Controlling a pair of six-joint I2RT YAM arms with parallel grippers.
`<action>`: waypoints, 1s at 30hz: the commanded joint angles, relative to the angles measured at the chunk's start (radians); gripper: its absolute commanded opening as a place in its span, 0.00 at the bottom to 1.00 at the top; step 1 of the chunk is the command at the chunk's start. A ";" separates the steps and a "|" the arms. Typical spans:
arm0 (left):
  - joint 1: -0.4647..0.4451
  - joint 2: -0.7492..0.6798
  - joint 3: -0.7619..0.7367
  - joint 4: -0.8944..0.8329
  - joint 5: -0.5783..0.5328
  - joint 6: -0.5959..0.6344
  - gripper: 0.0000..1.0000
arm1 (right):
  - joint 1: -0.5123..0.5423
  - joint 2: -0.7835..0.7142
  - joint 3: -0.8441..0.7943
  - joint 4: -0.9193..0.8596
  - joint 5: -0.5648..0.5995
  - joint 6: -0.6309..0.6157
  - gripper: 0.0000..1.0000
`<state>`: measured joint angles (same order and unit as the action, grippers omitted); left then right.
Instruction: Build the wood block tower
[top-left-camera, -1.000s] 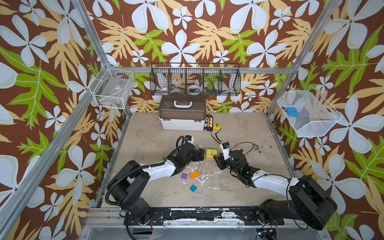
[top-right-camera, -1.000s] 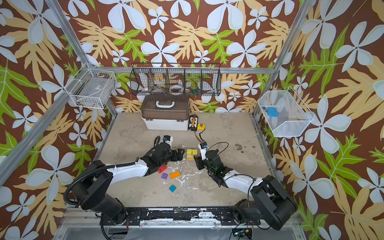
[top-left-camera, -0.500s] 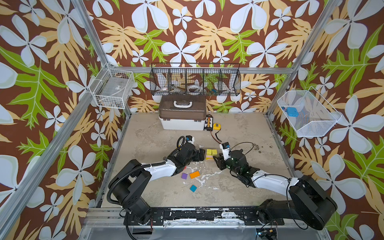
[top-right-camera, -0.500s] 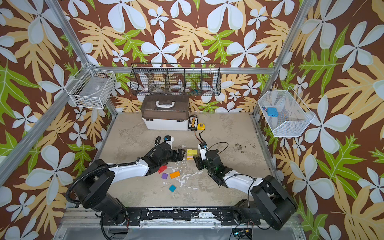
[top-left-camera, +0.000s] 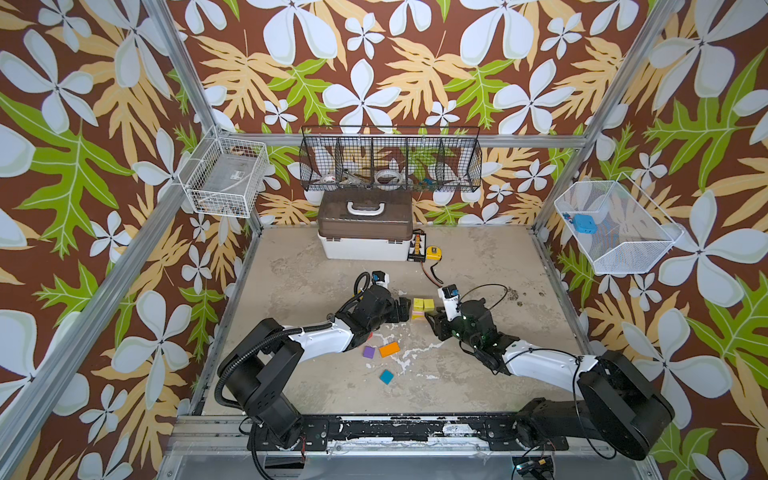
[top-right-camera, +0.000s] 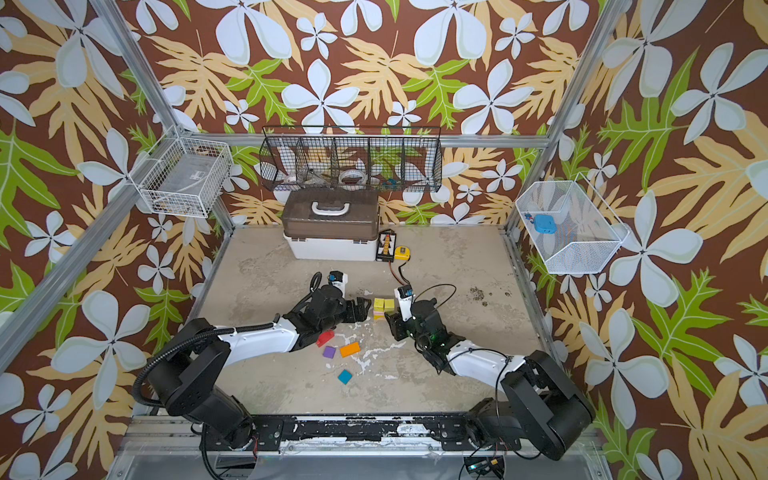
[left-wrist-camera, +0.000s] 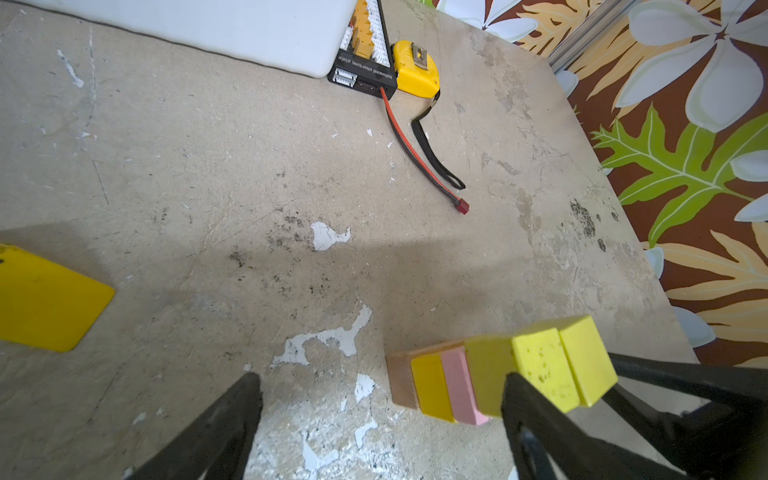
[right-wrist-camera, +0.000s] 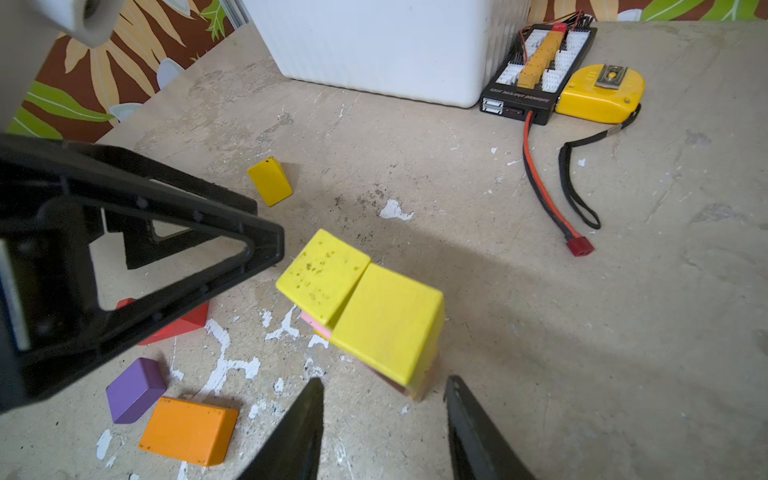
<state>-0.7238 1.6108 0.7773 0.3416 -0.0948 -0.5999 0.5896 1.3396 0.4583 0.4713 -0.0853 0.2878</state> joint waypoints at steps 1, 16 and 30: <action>0.000 0.003 0.008 0.023 0.011 -0.013 0.92 | 0.001 0.006 0.008 0.035 -0.016 0.010 0.48; 0.000 0.004 0.007 0.028 0.013 -0.014 0.92 | 0.007 0.016 0.014 0.051 -0.054 0.022 0.48; 0.000 0.003 0.005 0.030 0.020 -0.015 0.92 | 0.013 0.000 0.015 0.022 0.019 0.025 0.49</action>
<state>-0.7238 1.6119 0.7780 0.3492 -0.0776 -0.6044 0.6018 1.3510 0.4732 0.4969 -0.1196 0.3077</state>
